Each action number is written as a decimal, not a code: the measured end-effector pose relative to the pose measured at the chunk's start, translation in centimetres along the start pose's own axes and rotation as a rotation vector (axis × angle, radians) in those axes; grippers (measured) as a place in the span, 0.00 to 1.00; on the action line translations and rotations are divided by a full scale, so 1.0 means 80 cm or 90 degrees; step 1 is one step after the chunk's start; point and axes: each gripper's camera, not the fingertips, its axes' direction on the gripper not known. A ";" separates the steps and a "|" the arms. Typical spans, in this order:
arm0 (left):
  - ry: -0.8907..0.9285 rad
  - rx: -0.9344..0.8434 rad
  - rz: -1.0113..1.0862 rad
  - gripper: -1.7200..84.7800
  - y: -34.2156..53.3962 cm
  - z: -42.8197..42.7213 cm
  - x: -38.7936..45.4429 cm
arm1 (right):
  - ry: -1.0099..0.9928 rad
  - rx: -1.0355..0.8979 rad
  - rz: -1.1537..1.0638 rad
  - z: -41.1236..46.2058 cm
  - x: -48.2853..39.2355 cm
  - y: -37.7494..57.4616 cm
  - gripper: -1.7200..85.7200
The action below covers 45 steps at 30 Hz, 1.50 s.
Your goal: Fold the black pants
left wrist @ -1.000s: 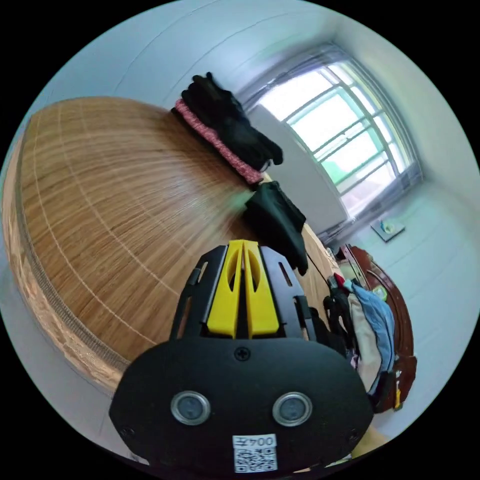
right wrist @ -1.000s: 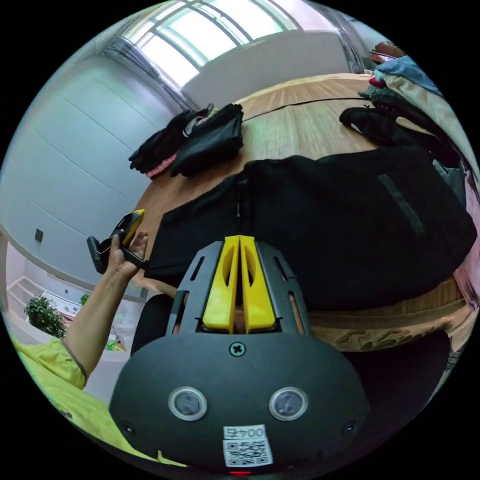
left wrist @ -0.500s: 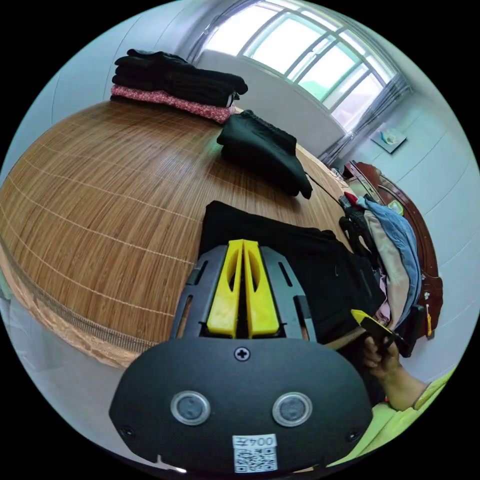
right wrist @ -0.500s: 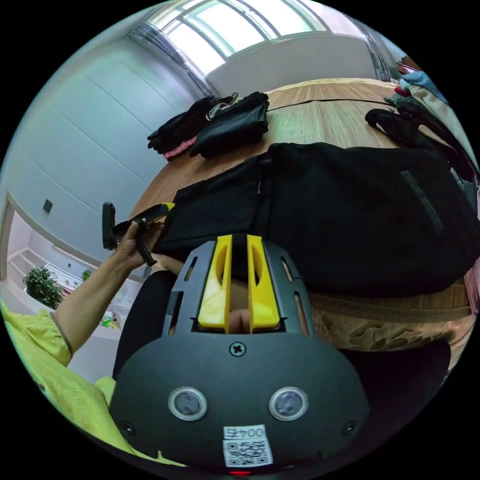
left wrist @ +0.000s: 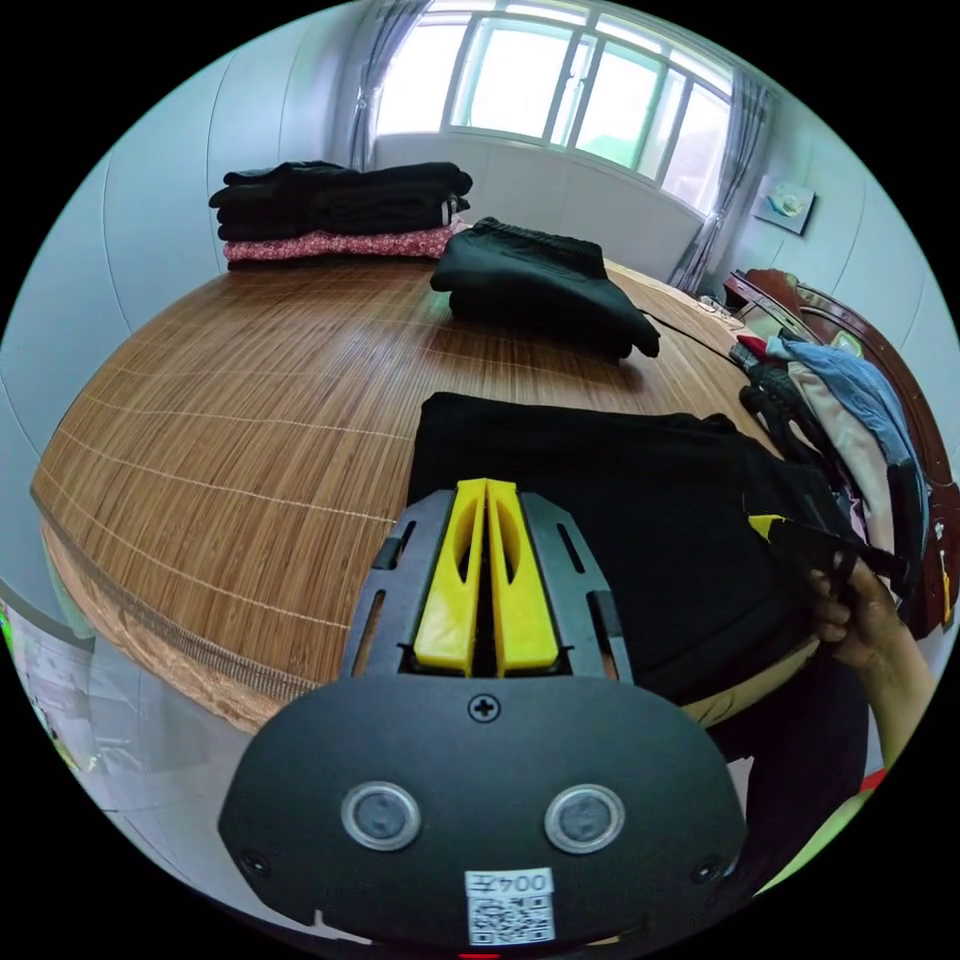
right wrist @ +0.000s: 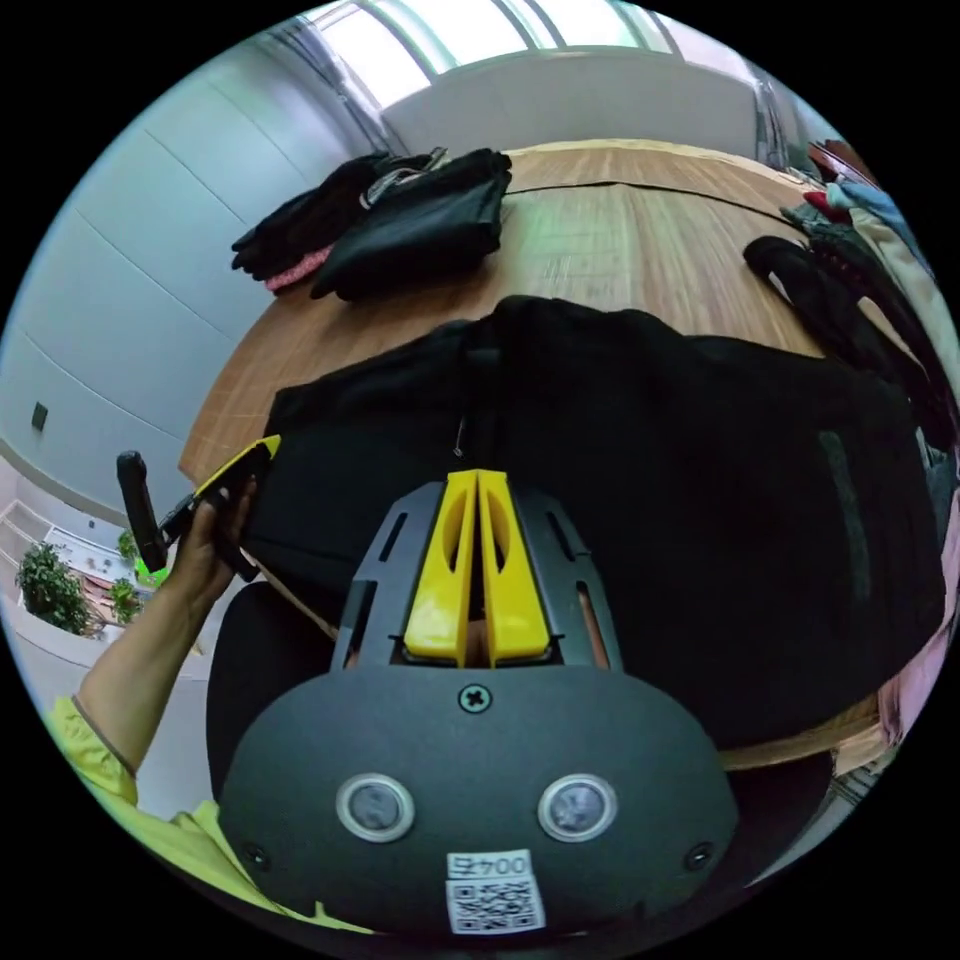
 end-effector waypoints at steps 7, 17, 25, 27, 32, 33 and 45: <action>-0.008 0.006 0.005 0.02 0.015 0.002 0.019 | -0.078 0.085 0.082 -0.040 0.036 0.047 0.01; -0.026 0.007 0.020 0.02 0.032 0.003 0.047 | -0.296 0.008 0.076 0.018 0.032 0.055 0.01; -0.015 0.005 0.049 0.02 0.035 -0.018 0.080 | -0.193 0.086 0.128 -0.071 0.074 0.151 0.03; -0.013 0.061 0.099 0.02 0.041 -0.053 0.119 | -0.165 0.079 0.123 -0.072 0.072 0.169 0.04; 0.044 0.078 0.240 0.02 0.078 -0.093 0.247 | 0.059 0.075 -0.013 -0.080 0.004 0.193 0.12; 0.023 0.073 0.284 0.03 0.093 -0.091 0.281 | 0.103 0.074 -0.039 -0.081 -0.009 0.195 0.12; 0.056 -0.006 0.296 0.03 0.162 -0.012 0.329 | 0.257 0.080 -0.194 -0.057 -0.030 0.267 0.08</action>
